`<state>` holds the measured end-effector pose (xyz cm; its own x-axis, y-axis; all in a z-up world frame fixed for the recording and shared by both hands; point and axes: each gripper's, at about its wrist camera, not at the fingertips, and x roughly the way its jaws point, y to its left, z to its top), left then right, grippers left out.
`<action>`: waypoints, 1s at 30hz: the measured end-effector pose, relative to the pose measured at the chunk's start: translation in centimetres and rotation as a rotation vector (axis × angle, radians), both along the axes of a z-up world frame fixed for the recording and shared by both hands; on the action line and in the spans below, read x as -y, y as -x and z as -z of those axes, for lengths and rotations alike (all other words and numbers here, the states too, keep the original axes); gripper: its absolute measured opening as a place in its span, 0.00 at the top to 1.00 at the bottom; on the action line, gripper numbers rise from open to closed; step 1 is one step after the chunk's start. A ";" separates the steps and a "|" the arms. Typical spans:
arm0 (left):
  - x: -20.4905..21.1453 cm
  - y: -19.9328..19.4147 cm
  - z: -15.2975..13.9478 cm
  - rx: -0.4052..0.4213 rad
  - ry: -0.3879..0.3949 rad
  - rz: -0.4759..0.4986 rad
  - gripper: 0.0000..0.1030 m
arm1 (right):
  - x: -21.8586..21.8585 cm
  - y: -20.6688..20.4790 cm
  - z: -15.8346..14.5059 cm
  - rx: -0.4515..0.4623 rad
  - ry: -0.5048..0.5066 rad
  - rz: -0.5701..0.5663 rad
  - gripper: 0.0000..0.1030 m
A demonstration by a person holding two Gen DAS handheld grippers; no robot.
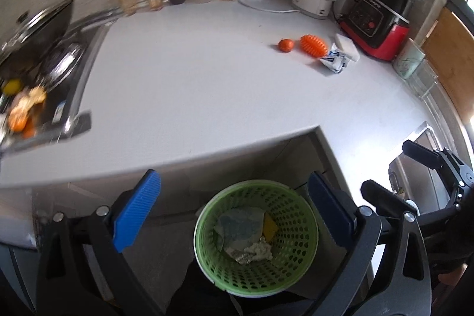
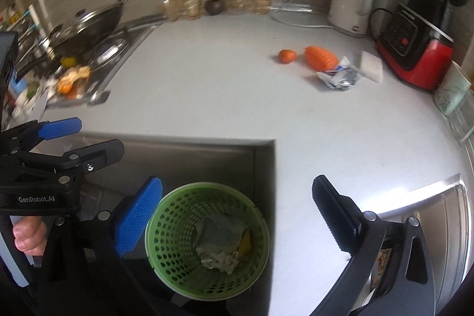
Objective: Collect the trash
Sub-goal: 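Move both open tools back over the counter toward the orange items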
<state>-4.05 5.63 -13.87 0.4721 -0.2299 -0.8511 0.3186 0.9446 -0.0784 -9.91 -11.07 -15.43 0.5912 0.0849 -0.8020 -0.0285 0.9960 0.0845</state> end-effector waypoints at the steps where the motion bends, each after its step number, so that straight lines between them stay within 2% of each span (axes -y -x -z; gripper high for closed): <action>1: 0.5 -0.9 0.0 0.006 -0.003 0.020 0.08 | 0.7 -0.5 0.0 -0.003 -0.003 0.032 0.02; 9: 3.6 -8.9 0.6 0.026 0.010 0.192 0.08 | 6.0 -3.1 0.7 -0.038 -0.012 0.298 0.02; 13: 6.3 -13.5 1.8 0.049 0.006 0.311 0.08 | 8.2 -4.0 1.2 -0.060 -0.027 0.463 0.02; 18: 10.6 -19.1 3.8 0.058 0.036 0.449 0.10 | 9.9 -5.3 1.7 -0.061 -0.040 0.603 0.02; 22: 13.2 -22.0 5.2 0.061 0.051 0.491 0.16 | 11.1 -7.6 2.4 -0.058 -0.032 0.645 0.02; 30: 17.5 -25.8 8.8 0.005 0.039 0.466 0.27 | 13.8 -15.9 5.1 -0.062 0.027 0.544 0.02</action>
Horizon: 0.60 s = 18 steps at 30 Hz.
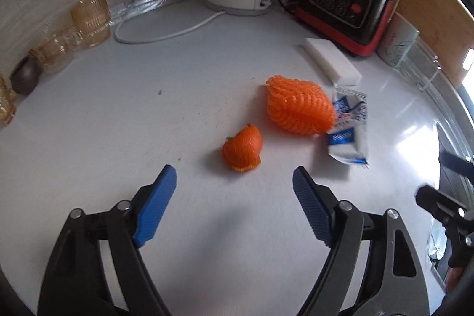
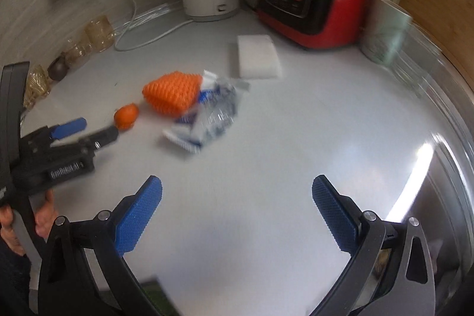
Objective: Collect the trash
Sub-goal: 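Grasp the orange peel with the left tool while the right tool grasps the wet-wipe packet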
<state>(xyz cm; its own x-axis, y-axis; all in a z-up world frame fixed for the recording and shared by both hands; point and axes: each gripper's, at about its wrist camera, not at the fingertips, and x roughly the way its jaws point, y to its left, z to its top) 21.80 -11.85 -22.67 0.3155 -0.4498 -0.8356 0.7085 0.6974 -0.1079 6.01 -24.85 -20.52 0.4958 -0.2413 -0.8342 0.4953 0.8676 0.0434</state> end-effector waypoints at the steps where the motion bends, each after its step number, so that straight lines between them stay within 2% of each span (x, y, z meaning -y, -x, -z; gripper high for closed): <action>1: 0.4 -0.3 0.3 -0.001 -0.006 -0.006 0.29 | 0.5 -1.1 0.4 -0.002 -0.001 -0.017 0.02; 8: 1.7 -1.7 1.9 -0.010 -0.025 -0.051 0.44 | 2.3 -5.1 2.7 -0.022 -0.028 -0.078 0.02; 11: 2.2 -1.8 1.8 -0.012 -0.025 -0.051 0.59 | 2.7 -5.5 3.2 -0.018 -0.052 -0.083 0.02; 12: 2.4 -1.8 1.8 -0.014 -0.026 -0.050 0.67 | 2.9 -5.7 3.3 -0.020 -0.059 -0.079 0.02; 13: 2.6 -1.7 1.7 -0.014 -0.026 -0.050 0.70 | 3.0 -5.8 3.4 -0.022 -0.070 -0.070 0.02; 18: 2.9 -1.6 1.5 -0.004 -0.033 -0.070 0.74 | 3.8 -6.3 3.4 -0.017 -0.118 -0.036 0.02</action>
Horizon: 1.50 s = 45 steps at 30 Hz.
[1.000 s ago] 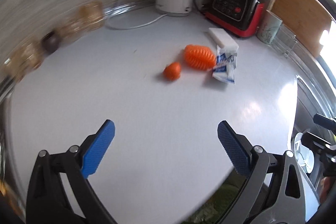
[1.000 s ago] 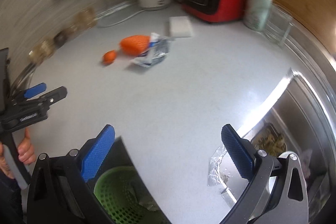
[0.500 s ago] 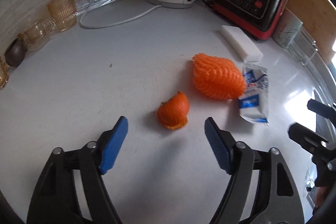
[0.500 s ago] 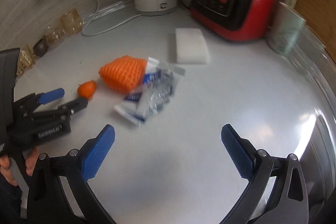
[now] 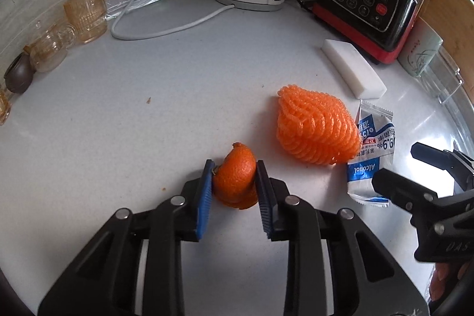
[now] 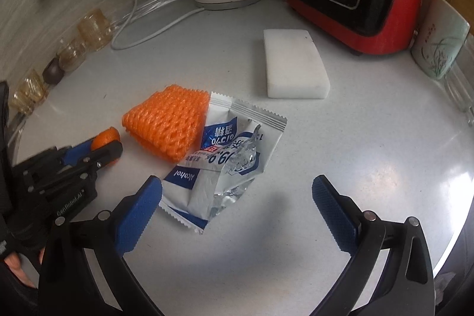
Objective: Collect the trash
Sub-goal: 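Grasp the orange peel with the left tool while the right tool grasps the wet-wipe packet, then carry the peel and wipe packet over the green basket to release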
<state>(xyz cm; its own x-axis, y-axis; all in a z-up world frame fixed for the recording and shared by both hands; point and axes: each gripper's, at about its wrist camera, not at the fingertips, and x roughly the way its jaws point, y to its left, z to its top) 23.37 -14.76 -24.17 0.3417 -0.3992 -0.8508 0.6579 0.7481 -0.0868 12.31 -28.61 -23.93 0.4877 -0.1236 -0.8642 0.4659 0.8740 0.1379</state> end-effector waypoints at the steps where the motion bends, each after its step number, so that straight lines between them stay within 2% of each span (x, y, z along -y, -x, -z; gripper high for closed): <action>1: 0.0 0.0 -0.1 -0.001 0.000 -0.001 0.74 | 0.1 -0.2 -0.1 -0.002 -0.009 0.007 0.02; 4: -0.1 0.1 -0.6 0.008 -0.008 -0.012 0.74 | 0.0 -0.8 -0.1 -0.016 -0.020 0.015 0.03; 9: -1.1 -0.1 -1.6 -0.005 0.010 -0.031 0.74 | -0.4 -2.1 0.4 -0.067 -0.024 0.010 0.17; 12: -2.0 -0.1 -2.1 -0.005 0.017 -0.042 0.74 | -0.7 -2.4 1.0 -0.112 -0.014 0.002 0.37; 15: -2.9 -0.1 -2.5 -0.003 0.016 -0.051 0.74 | -0.9 -2.2 1.0 -0.119 -0.013 -0.004 0.55; 17: -3.5 -0.1 -2.7 -0.008 0.016 -0.055 0.74 | -1.1 -2.0 0.7 -0.120 -0.025 -0.007 0.74; 18: -3.8 -0.1 -2.8 -0.009 0.014 -0.056 0.74 | -1.2 -1.9 0.5 -0.122 -0.015 -0.006 0.76; 20: -4.2 0.2 -3.0 -0.018 0.012 -0.056 0.74 | -1.4 -1.5 -0.1 -0.125 0.001 -0.006 0.87; 26: -6.0 2.4 -4.6 -0.058 0.021 -0.026 0.74 | -2.6 1.0 -1.9 -0.107 0.013 0.008 0.94; 35: -9.0 7.0 -7.5 -0.070 0.065 0.054 0.74 | -7.5 6.7 -6.2 -0.053 0.056 -0.008 0.95; 40: -11.6 11.8 -8.6 -0.086 0.048 0.103 0.74 | -12.2 11.3 -7.4 -0.077 0.083 -0.082 0.95; 45: -14.3 16.9 -7.6 -0.158 0.015 0.084 0.74 | -16.6 16.8 -6.2 -0.114 0.044 -0.193 0.95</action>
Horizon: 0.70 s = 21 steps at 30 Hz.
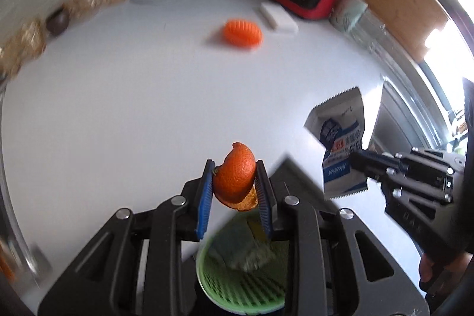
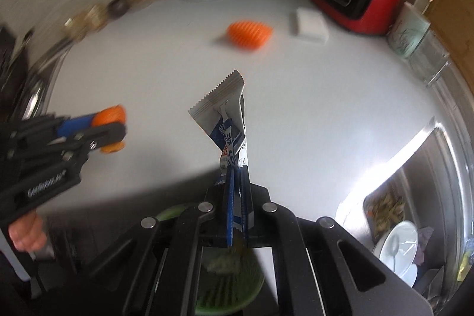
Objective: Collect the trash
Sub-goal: 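Carry the peel and wipe packet over the green basket to release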
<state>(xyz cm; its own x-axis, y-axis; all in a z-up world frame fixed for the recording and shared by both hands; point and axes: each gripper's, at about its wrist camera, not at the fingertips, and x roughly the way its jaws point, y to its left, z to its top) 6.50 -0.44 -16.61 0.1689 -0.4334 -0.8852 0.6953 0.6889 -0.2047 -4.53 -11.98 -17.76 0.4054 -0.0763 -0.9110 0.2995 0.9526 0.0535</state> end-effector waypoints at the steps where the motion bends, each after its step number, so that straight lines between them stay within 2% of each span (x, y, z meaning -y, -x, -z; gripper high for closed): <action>1: -0.5 1.1 0.4 -0.010 -0.010 -0.010 0.74 | -0.6 1.1 0.6 -0.011 -0.018 -0.021 0.95; 8: -3.0 8.6 5.4 -0.100 -0.100 -0.072 0.74 | -3.5 6.4 3.7 -0.069 -0.082 -0.118 0.95; 11: -3.2 11.2 7.5 -0.107 -0.142 -0.068 0.74 | -4.1 8.1 4.3 -0.073 -0.090 -0.138 0.95; 21: -3.3 15.2 13.4 -0.158 -0.200 -0.065 0.74 | -4.2 10.5 6.1 -0.105 -0.092 -0.158 0.95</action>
<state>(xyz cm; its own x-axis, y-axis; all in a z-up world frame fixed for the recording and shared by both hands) -8.66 2.84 -30.00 0.0431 -0.2401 -0.9698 0.6185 0.7687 -0.1628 -15.00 -7.75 -23.90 0.3083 0.0657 -0.9490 0.1554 0.9807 0.1184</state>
